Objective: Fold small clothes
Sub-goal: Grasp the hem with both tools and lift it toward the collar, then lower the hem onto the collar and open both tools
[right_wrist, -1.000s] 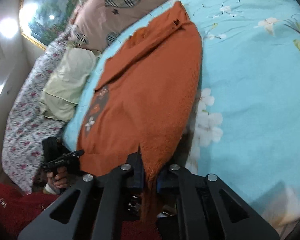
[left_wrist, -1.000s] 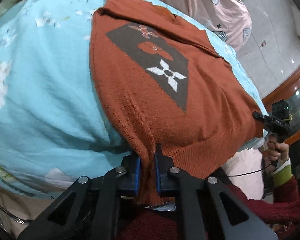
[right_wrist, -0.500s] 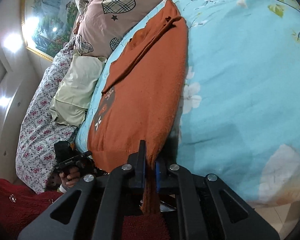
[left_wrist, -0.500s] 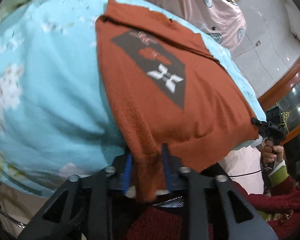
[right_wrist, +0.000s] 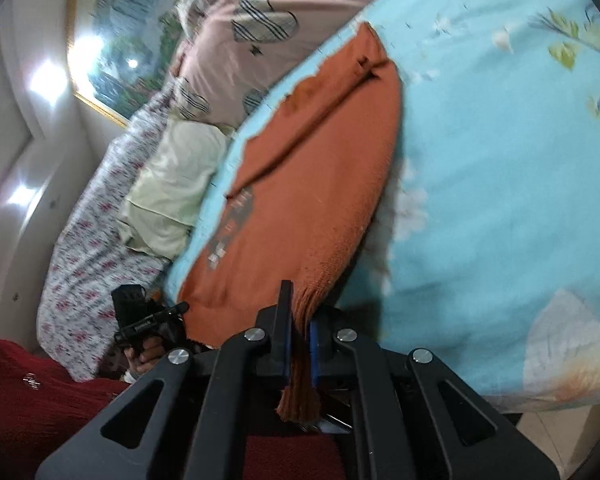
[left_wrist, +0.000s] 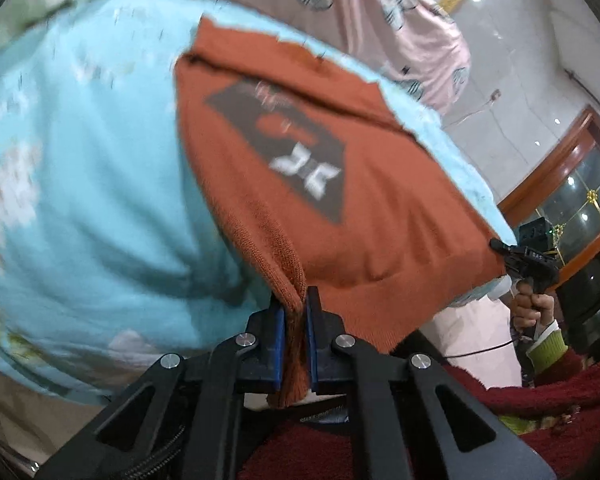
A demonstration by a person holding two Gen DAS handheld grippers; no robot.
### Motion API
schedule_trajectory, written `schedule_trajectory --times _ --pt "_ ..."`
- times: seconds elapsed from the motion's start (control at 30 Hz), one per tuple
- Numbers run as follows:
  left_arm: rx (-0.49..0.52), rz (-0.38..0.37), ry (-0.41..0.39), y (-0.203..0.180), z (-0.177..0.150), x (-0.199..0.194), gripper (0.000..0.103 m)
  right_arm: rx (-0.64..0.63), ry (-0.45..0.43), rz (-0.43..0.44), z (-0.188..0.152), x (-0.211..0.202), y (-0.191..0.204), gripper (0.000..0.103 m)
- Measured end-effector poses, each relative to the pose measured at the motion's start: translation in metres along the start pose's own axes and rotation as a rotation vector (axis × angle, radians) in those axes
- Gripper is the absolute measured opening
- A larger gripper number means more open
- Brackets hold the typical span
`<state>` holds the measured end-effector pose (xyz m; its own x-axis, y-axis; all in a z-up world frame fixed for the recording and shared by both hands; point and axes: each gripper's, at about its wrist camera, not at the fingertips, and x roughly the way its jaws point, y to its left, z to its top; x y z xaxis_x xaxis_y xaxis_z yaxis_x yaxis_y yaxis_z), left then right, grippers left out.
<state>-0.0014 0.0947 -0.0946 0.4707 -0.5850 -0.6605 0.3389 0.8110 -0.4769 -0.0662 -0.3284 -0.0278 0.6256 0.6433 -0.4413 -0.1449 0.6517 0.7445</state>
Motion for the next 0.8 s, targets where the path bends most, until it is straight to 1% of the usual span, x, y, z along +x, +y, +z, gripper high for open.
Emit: schedule_trajectory --times 0.07,0.17,0.23,0.3,0.43,0.53,0.63,0.73,0.8 --pt "0.001 -0.011 -0.046 -0.007 0.009 -0.016 0.007 -0.016 -0.019 0.031 0.005 -0.006 0.008 0.007" --pt "0.014 0.003 -0.112 -0.018 0.021 -0.04 0.006 -0.018 -0.041 0.065 0.006 -0.013 0.016 0.007" --pt "0.015 0.008 -0.14 -0.021 0.027 -0.052 0.006 -0.003 -0.059 0.08 0.011 -0.012 0.015 0.007" --pt "0.01 0.011 -0.151 -0.021 0.032 -0.055 0.006 0.003 -0.077 0.094 0.02 -0.01 0.014 0.007" --pt "0.013 -0.002 -0.174 -0.021 0.055 -0.051 0.006 -0.02 -0.106 0.093 0.054 0.001 0.02 0.007" --pt "0.025 0.003 -0.224 -0.02 0.086 -0.049 0.006 -0.044 -0.137 0.085 0.093 0.015 0.027 0.007" --pt "0.026 0.016 -0.287 -0.017 0.123 -0.042 0.006 -0.042 -0.175 0.051 0.137 0.033 0.03 0.007" --pt "-0.003 0.036 -0.331 -0.008 0.165 -0.029 0.006 -0.017 -0.205 -0.024 0.188 0.056 0.023 0.007" --pt "-0.021 0.055 -0.355 0.0 0.195 -0.017 0.006 -0.005 -0.212 -0.077 0.214 0.07 0.02 0.007"
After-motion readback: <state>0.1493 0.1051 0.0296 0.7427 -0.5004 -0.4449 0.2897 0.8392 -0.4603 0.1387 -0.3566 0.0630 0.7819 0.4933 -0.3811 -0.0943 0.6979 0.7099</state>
